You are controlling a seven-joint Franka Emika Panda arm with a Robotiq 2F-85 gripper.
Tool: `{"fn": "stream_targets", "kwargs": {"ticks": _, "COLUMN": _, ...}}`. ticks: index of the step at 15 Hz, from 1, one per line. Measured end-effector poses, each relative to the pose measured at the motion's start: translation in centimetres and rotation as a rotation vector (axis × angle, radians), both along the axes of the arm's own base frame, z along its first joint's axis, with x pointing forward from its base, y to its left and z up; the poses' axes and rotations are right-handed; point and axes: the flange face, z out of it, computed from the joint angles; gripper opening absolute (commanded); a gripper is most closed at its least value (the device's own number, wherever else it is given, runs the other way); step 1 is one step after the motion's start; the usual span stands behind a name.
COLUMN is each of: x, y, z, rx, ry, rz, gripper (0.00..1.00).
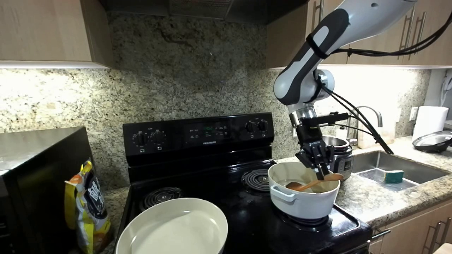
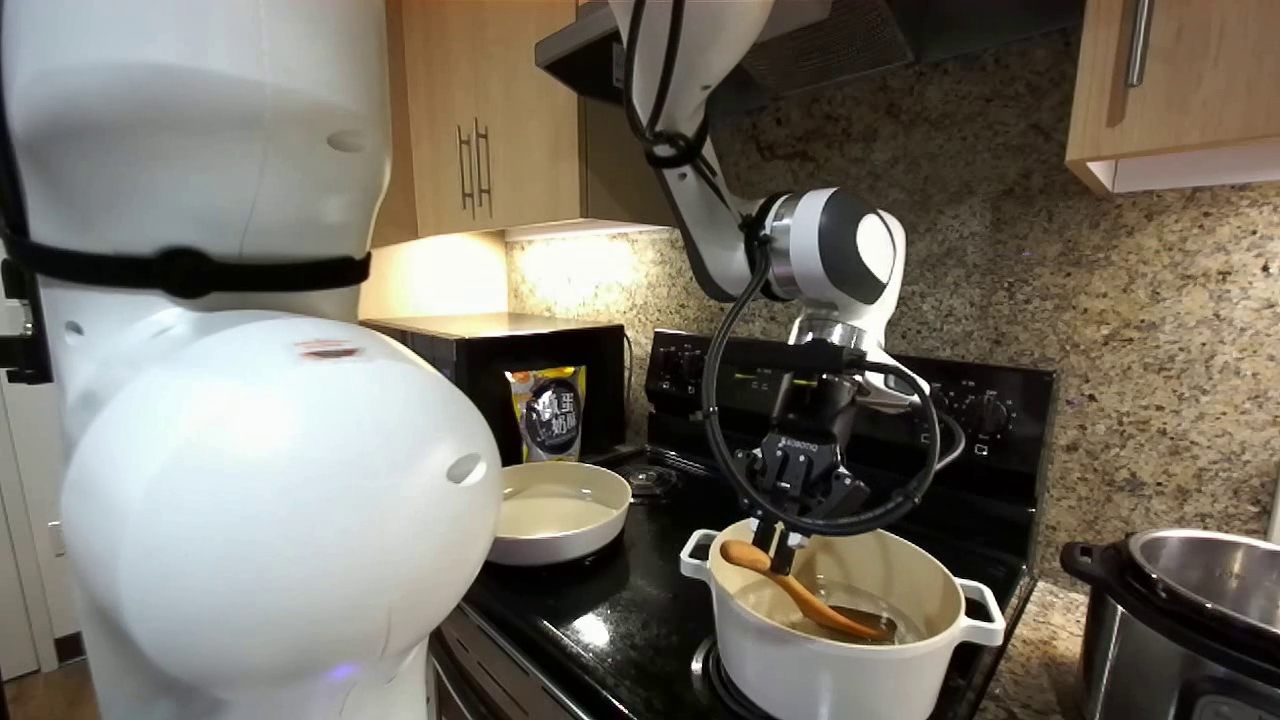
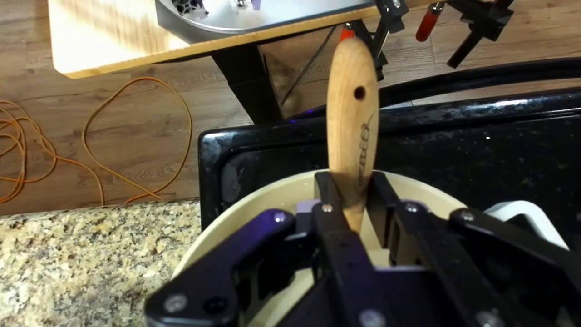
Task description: Use the spatula to mix the water in the pot
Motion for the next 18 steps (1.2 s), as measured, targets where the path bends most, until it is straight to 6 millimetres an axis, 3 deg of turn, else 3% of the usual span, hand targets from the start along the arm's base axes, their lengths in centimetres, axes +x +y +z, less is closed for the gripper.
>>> {"fn": "stream_targets", "kwargs": {"ticks": 4, "x": -0.8, "y": 1.7, "z": -1.1, "rx": -0.003, "ry": 0.033, "rz": 0.046, "gripper": 0.08}}
{"fn": "stream_targets", "kwargs": {"ticks": 10, "x": -0.2, "y": 4.1, "z": -1.9, "rx": -0.01, "ry": 0.048, "rz": 0.093, "gripper": 0.08}}
{"fn": "stream_targets", "kwargs": {"ticks": 14, "x": 0.6, "y": 3.9, "z": -1.7, "rx": -0.023, "ry": 0.038, "rz": 0.072, "gripper": 0.07}}
{"fn": "stream_targets", "kwargs": {"ticks": 18, "x": 1.2, "y": 2.4, "z": -1.4, "rx": -0.029, "ry": 0.031, "rz": 0.034, "gripper": 0.08}}
